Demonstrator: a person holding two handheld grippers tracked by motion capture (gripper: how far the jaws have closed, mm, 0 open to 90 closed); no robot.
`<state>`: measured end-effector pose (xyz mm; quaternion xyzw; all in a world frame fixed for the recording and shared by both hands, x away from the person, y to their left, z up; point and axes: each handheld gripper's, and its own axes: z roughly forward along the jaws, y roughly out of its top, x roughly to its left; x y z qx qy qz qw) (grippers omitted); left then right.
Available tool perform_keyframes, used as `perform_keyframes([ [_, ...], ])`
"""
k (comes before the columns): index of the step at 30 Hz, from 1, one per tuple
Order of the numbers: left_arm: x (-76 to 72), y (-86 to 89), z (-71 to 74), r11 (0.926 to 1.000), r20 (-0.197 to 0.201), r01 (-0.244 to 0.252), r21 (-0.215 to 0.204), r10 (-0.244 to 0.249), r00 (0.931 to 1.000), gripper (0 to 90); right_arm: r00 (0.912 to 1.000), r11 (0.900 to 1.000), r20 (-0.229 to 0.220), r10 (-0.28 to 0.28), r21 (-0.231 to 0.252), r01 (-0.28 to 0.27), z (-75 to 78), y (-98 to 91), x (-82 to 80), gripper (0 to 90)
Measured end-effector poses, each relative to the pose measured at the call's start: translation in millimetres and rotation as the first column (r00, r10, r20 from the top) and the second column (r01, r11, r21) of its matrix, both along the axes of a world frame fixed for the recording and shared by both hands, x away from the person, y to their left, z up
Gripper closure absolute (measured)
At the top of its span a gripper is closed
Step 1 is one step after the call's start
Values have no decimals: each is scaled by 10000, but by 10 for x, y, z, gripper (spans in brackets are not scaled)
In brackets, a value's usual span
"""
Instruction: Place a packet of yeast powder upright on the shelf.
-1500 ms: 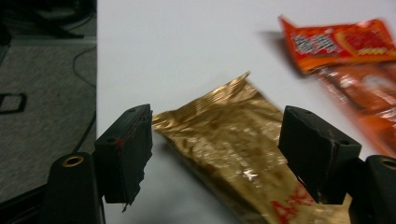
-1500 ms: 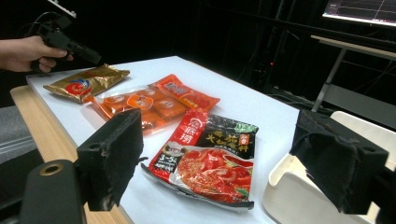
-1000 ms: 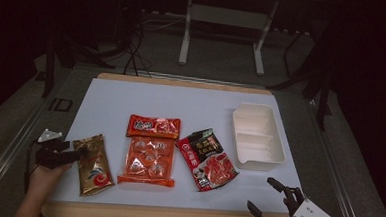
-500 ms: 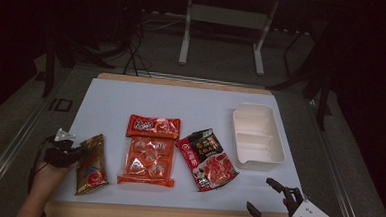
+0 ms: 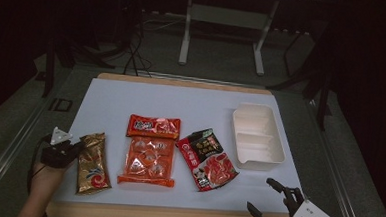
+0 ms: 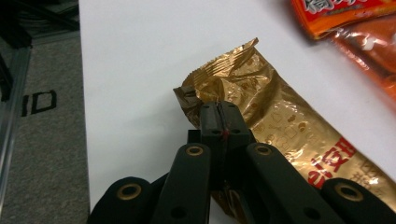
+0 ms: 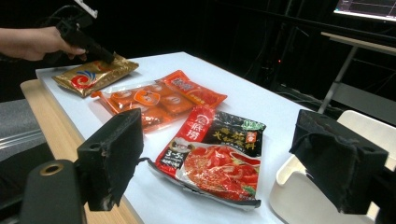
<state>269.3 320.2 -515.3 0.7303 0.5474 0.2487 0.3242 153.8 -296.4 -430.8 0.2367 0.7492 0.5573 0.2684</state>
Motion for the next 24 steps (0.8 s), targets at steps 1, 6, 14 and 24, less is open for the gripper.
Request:
perform_keyframes([
  [1, -8, 6, 16, 9999, 60, -99, -70, 99, 9999, 900, 10000, 10000, 5, 0, 6, 0, 1, 0, -1, 164],
  [6, -57, 17, 115, 9991, 340, 88, -418, -73, 9994, 900, 10000, 10000, -13, 21, -2, -21, -1, 2, 3, 164],
  [14, -137, -13, 279, 9957, 864, 294, -882, -218, 9960, 900, 10000, 10000, -29, 19, -8, -19, 0, 4, 6, 164],
  [24, -273, -59, 485, 9891, 1505, 805, -1229, -616, 9867, 900, 10000, 10000, -28, 34, 9, -34, 2, 2, 6, 165],
])
